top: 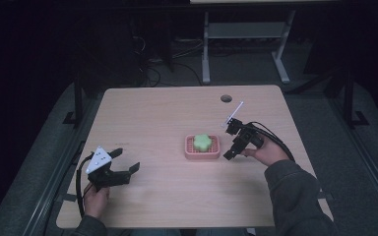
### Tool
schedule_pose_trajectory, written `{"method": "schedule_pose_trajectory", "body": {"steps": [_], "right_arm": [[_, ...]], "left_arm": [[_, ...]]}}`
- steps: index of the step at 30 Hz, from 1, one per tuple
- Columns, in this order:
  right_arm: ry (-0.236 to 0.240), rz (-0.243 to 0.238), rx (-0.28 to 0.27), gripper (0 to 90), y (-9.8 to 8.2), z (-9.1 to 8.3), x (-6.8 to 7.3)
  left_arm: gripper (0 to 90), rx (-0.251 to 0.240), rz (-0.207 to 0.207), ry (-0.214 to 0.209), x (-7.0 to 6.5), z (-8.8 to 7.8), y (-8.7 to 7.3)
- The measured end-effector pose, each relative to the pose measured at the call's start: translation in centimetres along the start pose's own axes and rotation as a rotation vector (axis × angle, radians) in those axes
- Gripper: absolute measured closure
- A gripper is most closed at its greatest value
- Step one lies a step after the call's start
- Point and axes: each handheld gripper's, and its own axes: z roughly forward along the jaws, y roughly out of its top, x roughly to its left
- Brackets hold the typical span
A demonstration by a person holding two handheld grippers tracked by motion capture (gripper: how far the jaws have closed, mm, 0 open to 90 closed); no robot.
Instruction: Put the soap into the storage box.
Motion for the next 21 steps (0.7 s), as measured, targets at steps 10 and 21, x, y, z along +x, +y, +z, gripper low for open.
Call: {"method": "schedule_pose_trajectory", "body": {"steps": [10, 21], "right_arm": [[-0.009, 0.017, -0.010, 22.7, -1.5, -0.4, -0.2], [-0.014, 0.037, -0.028, 22.7, -3.2, -0.8, -0.2]], "left_arm": [[14.1, 0.001, 0.000, 0.000, 0.0, 0.0, 0.0], [14.1, 0.006, 0.001, -0.001, 0.0, 0.0, 0.0]]}}
